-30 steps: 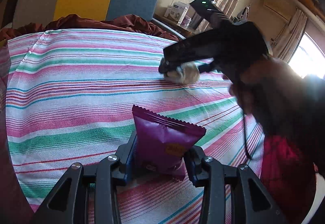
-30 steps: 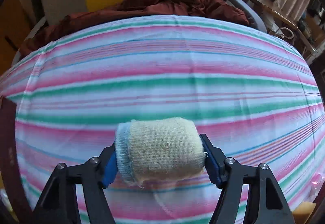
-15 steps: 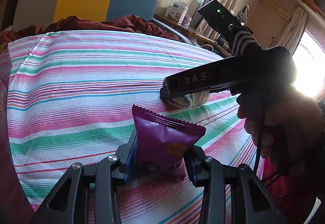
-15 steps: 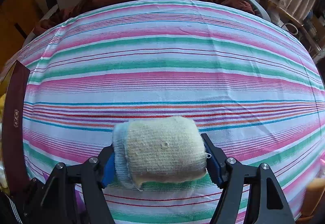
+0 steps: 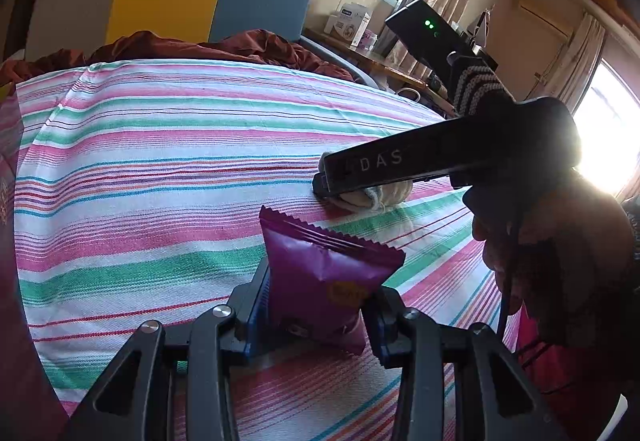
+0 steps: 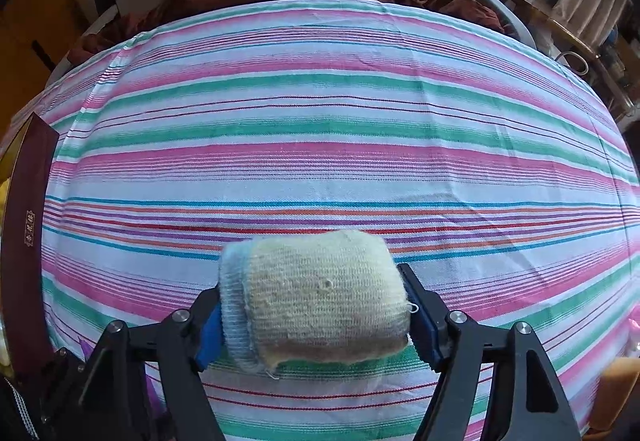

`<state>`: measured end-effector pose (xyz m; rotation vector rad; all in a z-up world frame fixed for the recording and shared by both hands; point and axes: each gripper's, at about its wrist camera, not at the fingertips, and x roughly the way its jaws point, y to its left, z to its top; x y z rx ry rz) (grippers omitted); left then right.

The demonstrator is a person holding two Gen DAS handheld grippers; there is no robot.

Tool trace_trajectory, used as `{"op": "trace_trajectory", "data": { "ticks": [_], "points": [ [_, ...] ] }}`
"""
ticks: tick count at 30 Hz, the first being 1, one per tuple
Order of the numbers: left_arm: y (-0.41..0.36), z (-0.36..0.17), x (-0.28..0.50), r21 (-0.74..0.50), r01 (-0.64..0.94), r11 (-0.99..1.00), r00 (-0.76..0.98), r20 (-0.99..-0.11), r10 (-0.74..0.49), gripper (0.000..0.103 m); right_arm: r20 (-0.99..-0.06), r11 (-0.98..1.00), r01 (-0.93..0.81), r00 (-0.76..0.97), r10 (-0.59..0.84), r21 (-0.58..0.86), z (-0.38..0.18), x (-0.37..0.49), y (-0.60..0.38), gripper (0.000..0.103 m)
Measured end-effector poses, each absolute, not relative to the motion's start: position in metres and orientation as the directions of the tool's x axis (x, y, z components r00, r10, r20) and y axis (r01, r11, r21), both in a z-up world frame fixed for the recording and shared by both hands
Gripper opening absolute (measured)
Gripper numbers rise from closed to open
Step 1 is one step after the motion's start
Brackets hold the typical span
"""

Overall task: Organize objects
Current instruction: 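Carry purple packet into gold tray and open left tool while right tool holds beige roll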

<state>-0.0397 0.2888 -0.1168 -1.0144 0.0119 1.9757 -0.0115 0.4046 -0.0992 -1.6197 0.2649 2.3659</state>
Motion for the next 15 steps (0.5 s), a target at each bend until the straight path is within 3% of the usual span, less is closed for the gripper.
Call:
{"op": "trace_trajectory", "data": {
  "ticks": [13,15],
  "points": [
    [0.295,-0.101,-0.026,-0.245,-0.705,-0.666,-0.339,-0.709,0.619,0.040,-0.920,-0.965,-0.257,-0.366,0.140,-0.045,-0.103,-0.016,0.395,0.073],
    [0.291,-0.079,-0.020,-0.248,-0.714,-0.655,-0.357,-0.675,0.646,0.039,-0.919,-0.967,-0.253,-0.370,0.137,-0.043,-0.102,-0.014,0.397,0.073]
  ]
}}
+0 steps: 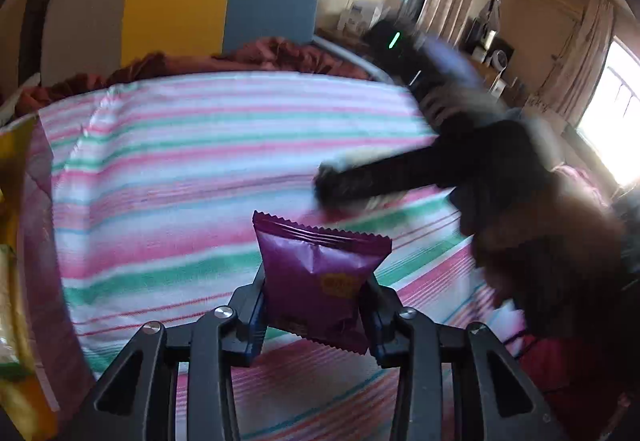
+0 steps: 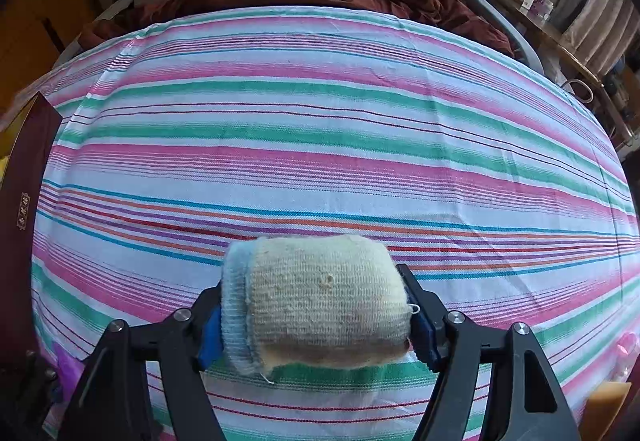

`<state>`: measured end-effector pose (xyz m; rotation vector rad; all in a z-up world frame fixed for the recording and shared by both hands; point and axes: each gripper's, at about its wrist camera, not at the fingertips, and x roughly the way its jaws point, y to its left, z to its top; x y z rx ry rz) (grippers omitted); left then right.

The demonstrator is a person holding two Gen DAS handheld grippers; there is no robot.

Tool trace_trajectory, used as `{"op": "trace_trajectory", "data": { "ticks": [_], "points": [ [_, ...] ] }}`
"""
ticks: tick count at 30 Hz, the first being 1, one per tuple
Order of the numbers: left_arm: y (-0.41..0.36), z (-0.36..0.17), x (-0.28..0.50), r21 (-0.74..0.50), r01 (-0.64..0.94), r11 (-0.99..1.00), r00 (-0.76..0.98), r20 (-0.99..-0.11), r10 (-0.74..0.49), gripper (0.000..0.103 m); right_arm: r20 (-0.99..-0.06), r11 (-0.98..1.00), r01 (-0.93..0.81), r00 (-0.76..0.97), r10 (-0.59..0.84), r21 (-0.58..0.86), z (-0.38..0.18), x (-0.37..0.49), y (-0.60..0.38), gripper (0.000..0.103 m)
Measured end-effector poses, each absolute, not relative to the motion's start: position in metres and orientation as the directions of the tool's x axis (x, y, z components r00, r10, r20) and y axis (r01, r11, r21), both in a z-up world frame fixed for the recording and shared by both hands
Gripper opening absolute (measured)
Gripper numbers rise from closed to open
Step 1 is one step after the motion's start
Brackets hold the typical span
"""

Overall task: Organize objects
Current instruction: 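Carry purple packet into gold tray and open left tool while right tool holds beige roll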

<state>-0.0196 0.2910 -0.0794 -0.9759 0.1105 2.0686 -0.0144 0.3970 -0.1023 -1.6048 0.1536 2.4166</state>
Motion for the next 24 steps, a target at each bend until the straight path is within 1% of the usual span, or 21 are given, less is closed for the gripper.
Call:
{"op": "trace_trajectory", "data": {
  "ticks": [2,5,10,14,16,24],
  "points": [
    [0.285,-0.056,-0.011,-0.220,-0.726,-0.651,-0.398,-0.638,0.659,0.039,-0.917,-0.967,-0.249,-0.374,0.140,-0.046,-0.102,-0.014,0.396,0.073],
    [0.271,-0.029,-0.007,-0.220,-0.706,-0.673,-0.439,-0.610,0.659,0.039,-0.915,-0.968,-0.246,-0.378,0.143,-0.050,-0.101,-0.014,0.397,0.073],
    [0.234,-0.008,-0.006,-0.159,-0.649,-0.744,-0.526,-0.612,0.590,0.039,-0.914,-0.969,-0.242,-0.379,0.143,-0.052,-0.101,-0.014,0.395,0.073],
    [0.203,-0.008,-0.021,-0.112,-0.565,-0.818,-0.597,-0.629,0.498,0.040,-0.913,-0.970,-0.239,-0.380,0.144,-0.054,-0.101,-0.012,0.392,0.073],
    [0.188,-0.006,-0.022,-0.120,-0.534,-0.837,-0.611,-0.629,0.480,0.040,-0.912,-0.970,-0.238,-0.382,0.149,-0.059,-0.100,-0.012,0.392,0.073],
    [0.139,-0.011,-0.024,-0.060,-0.432,-0.900,-0.678,-0.636,0.368,0.040,-0.908,-0.970,-0.236,-0.389,0.157,-0.067,-0.100,-0.010,0.391,0.074]
  ]
}}
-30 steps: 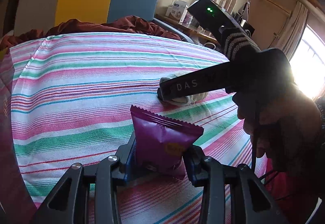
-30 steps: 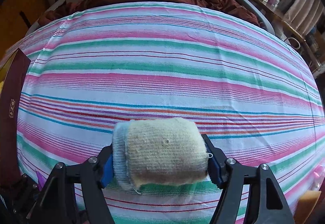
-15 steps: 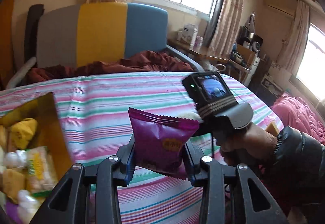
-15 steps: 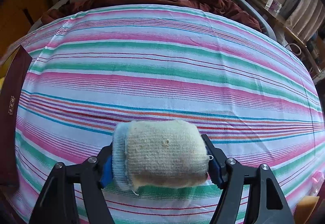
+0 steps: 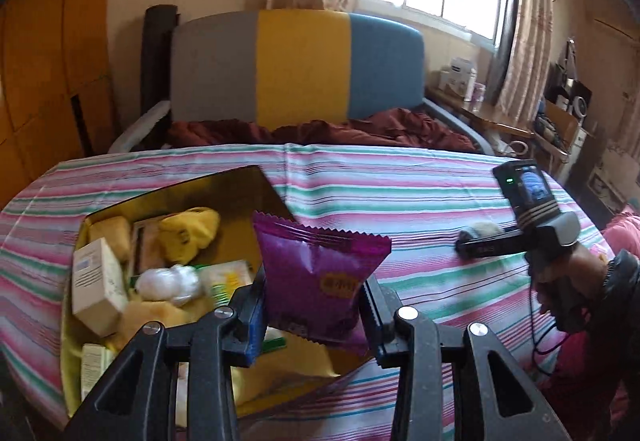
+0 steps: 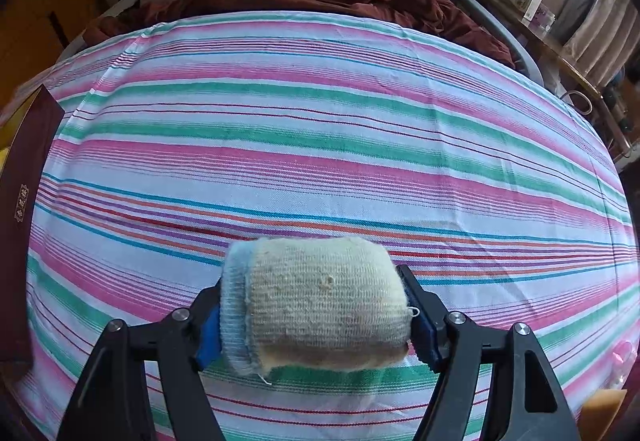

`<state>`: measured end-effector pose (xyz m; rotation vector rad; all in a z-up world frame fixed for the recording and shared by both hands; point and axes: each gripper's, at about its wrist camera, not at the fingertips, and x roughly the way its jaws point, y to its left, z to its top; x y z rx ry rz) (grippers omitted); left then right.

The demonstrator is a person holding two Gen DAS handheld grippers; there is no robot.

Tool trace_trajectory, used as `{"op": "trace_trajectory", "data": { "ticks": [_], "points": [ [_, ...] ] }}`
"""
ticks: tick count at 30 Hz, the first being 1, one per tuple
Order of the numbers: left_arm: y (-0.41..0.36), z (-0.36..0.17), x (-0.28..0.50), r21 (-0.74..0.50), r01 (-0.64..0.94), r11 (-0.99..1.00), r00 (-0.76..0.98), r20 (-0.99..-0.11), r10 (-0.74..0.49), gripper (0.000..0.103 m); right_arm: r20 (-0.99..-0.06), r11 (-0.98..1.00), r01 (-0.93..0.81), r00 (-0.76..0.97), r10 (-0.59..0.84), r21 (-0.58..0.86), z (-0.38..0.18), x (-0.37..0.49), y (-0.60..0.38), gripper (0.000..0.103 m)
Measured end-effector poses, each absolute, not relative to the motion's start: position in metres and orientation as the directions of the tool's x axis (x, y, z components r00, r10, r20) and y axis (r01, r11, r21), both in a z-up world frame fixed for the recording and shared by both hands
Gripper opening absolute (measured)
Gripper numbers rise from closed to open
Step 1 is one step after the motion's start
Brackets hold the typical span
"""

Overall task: Organize objects
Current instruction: 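Carry purple packet into gold tray and open left tool while right tool holds beige roll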

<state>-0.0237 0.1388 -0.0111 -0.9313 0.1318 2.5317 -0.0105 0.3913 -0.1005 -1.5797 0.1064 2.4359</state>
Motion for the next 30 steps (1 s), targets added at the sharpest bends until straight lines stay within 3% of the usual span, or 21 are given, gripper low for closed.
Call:
{"op": "trace_trajectory", "data": {
  "ticks": [10,18,25,30],
  "points": [
    [0.100,-0.024,-0.035,-0.062,-0.365,-0.929,-0.671,-0.674,0.309,0.040,-0.903,-0.968,-0.235,-0.392,0.177,-0.088,-0.099,-0.009,0.387,0.074],
    [0.088,-0.043,-0.055,-0.153,-0.348,-0.925,-0.598,-0.724,0.345,0.040,-0.904,-0.969,-0.232,-0.391,0.176,-0.088,-0.099,-0.010,0.389,0.074],
    [0.064,-0.042,-0.103,-0.331,-0.289,-0.898,-0.514,-0.738,0.437,0.040,-0.902,-0.969,-0.224,-0.388,0.190,-0.107,-0.099,-0.010,0.389,0.074],
    [0.083,-0.041,-0.148,-0.303,-0.331,-0.894,-0.485,-0.758,0.437,0.040,-0.900,-0.968,-0.219,-0.386,0.201,-0.122,-0.098,-0.010,0.386,0.074]
  ]
}}
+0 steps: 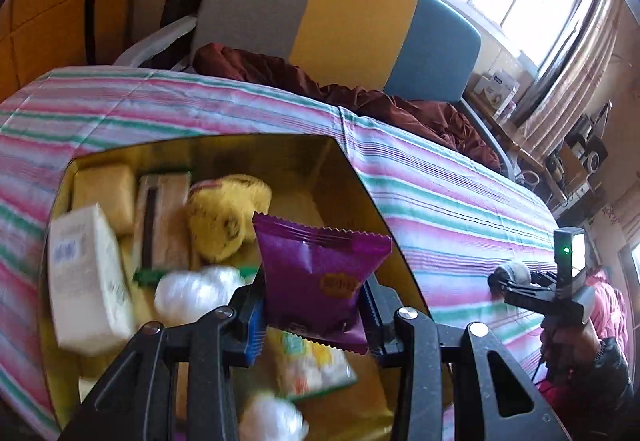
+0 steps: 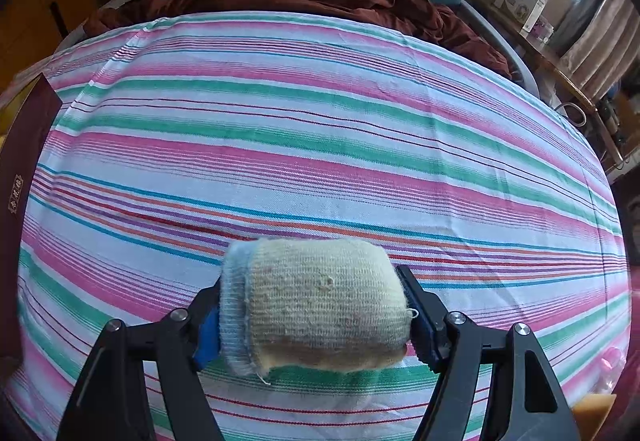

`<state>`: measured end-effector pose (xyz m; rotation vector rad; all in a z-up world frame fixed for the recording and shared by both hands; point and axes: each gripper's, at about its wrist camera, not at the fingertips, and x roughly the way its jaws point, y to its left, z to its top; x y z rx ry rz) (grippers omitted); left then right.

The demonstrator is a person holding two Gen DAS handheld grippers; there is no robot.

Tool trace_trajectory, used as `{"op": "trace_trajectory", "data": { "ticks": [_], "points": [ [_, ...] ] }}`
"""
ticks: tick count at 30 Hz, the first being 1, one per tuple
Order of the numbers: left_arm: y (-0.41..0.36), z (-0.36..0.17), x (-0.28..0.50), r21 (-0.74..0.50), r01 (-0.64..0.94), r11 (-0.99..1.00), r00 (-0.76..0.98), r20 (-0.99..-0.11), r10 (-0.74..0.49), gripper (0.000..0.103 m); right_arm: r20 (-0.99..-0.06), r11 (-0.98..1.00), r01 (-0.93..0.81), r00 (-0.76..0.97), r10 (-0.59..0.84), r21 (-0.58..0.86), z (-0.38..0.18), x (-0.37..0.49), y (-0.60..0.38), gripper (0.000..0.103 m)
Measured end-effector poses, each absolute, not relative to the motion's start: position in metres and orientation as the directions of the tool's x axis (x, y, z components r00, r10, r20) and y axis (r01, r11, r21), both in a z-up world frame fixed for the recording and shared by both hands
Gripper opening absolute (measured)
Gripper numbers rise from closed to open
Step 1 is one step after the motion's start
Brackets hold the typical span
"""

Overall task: Organize objects
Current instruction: 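Carry purple packet into gold tray and open left tool while right tool holds beige roll, then carry beige knitted roll into gold tray and open right tool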

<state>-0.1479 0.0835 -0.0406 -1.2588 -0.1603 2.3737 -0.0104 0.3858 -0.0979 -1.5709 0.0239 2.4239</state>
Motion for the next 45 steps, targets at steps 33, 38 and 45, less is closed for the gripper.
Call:
{"op": "trace_trajectory", "data": {
  "ticks": [33,38,45],
  "points": [
    [0.062,-0.003,-0.075,-0.084,-0.246,-0.966,-0.693,-0.681,0.236,0.070,-0.889,-0.973,-0.197,-0.414,0.195,-0.122,-0.092,-0.013,0.379,0.071],
    [0.036,0.001,-0.050,-0.075,-0.212,-0.974,-0.716,-0.666,0.207,0.070,-0.862,-0.985,-0.160,-0.490,0.129,-0.057,-0.068,-0.012,0.354,0.072],
    [0.016,-0.001,-0.037,-0.088,-0.182,-0.979,-0.727,-0.659,0.194,0.070,-0.787,-0.998,-0.021,-0.616,-0.037,0.064,-0.023,-0.016,0.264,0.072]
  ]
}}
